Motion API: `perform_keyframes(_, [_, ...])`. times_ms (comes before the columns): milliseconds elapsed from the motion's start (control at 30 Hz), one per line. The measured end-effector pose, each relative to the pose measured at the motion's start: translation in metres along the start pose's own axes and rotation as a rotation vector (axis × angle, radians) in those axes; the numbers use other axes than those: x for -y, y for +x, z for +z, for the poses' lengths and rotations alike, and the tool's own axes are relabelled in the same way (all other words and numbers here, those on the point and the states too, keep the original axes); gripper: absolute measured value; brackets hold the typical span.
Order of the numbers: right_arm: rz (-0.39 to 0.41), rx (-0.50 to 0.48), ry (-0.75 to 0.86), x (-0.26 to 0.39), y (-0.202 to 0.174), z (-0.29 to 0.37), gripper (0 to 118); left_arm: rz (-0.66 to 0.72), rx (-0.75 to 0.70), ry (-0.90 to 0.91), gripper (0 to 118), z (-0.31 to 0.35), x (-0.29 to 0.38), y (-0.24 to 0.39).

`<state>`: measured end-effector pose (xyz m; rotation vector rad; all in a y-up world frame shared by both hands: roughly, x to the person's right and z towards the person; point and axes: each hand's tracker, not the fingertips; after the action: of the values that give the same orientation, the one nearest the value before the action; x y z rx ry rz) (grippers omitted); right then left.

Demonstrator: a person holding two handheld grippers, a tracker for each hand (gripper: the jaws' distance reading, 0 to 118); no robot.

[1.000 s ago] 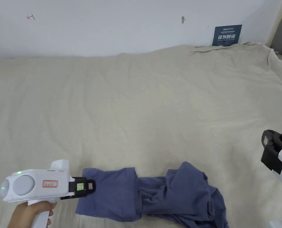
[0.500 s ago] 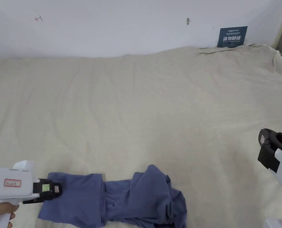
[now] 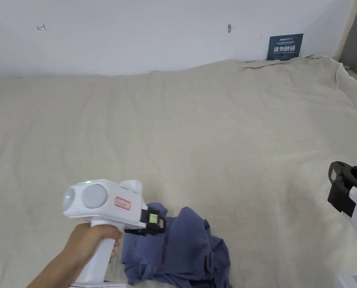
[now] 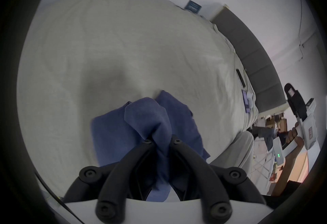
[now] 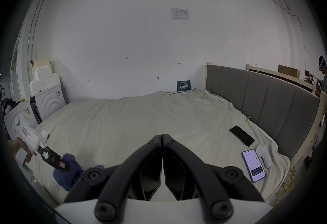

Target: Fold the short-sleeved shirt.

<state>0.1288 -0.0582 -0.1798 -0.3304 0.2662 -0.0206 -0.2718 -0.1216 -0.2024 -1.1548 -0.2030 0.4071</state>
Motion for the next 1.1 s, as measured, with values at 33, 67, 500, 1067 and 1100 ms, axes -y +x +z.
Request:
perform_keyframes(33, [0.001,0.002,0.001,0.000,0.001,0.001,0,-0.007,0.008,-0.015,10,-0.010,-0.001,0.009])
perform_keyframes(67, [-0.001,0.006,0.001,0.000,0.001,0.001,0,-0.018,0.012,-0.028,10,-0.021,-0.004,0.010])
perform_keyframes(500, [-0.009,0.019,-0.016,0.007,0.007,0.002,0,-0.087,-0.046,-0.113,44,-0.096,0.004,0.055])
perform_keyframes(1067, [-0.004,0.005,0.000,-0.003,-0.001,0.001,0,-0.142,-0.171,0.426,101,0.019,0.031,0.009])
perform_keyframes(1100, [-0.004,0.003,0.000,-0.003,-0.001,0.001,0,-0.142,-0.192,0.446,85,0.017,0.035,0.002])
